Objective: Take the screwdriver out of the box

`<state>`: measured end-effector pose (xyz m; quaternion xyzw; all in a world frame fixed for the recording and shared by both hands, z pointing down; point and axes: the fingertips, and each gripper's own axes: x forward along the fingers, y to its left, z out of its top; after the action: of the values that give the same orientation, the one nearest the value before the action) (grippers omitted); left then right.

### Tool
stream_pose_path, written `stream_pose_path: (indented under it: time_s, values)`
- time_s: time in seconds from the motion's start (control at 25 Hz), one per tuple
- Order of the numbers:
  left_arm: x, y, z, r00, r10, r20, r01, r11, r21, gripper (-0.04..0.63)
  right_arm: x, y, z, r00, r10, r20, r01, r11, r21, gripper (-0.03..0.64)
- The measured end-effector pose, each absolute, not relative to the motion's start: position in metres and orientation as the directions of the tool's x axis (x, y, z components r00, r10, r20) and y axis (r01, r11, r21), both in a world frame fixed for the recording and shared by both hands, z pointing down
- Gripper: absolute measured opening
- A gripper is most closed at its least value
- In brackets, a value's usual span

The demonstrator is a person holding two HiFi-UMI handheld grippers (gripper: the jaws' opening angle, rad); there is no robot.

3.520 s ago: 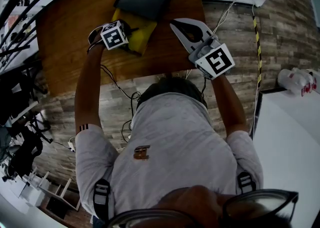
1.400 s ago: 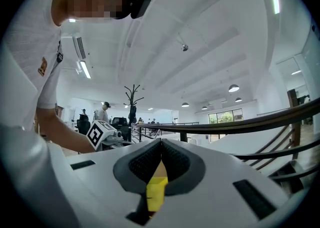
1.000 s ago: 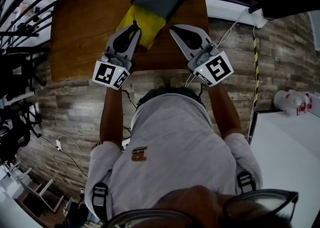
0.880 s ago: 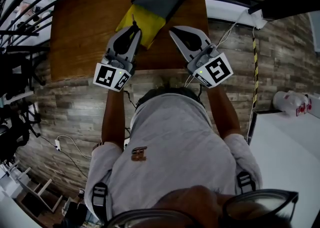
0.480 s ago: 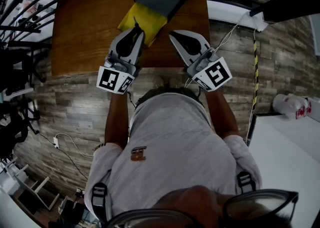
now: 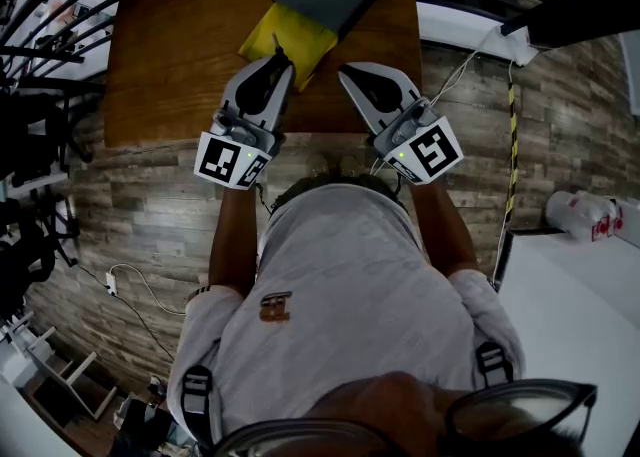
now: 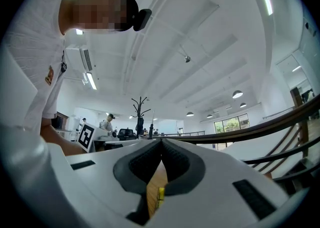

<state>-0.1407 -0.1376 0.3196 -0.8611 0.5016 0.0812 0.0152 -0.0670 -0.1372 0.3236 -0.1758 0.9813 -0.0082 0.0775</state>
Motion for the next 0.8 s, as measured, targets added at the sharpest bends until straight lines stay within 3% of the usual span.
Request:
stream_pose_path:
  time_s: [0.8]
  values:
    - [-0.1348, -0.1391, 0.322, 0.507, -0.847, -0.162, -0.851, -0.522, 0.063, 0.08, -0.0628, -0.1346, 0.3274, -0.923, -0.362, -0.129, -0.362, 0.932, -0.025, 0.032]
